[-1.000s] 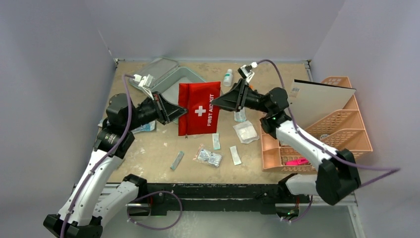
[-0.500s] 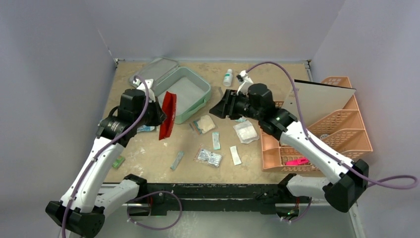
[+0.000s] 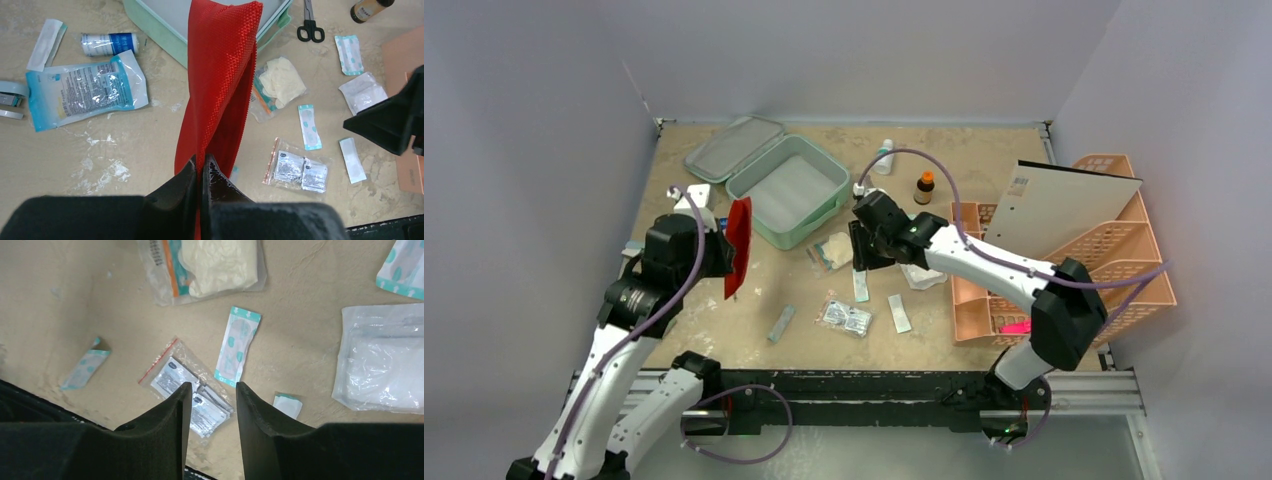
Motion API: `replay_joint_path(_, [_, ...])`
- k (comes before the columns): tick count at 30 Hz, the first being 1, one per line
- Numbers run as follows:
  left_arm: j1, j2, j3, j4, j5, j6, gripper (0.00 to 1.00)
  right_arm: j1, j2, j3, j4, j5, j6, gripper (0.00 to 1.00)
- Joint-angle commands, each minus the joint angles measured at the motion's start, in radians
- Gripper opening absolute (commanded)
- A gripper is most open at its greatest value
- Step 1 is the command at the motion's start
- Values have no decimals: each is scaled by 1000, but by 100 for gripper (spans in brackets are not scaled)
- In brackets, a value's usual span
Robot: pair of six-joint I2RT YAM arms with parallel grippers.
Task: Organize the medicine kit
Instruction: Pick up the medical item at the center of the board.
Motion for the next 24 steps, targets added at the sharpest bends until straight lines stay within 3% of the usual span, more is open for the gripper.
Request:
replay_joint_path(1, [-1, -49, -29, 62, -17, 33, 0, 4, 41, 13, 1, 39, -2, 40])
replay_joint_path(16, [-1, -80, -37, 70, -7, 45, 0, 4, 184, -15, 92, -3, 18, 32])
replay_joint_path(24, [-1, -71, -35, 68, 7, 53, 0, 3, 162, -11, 77, 6, 2, 27])
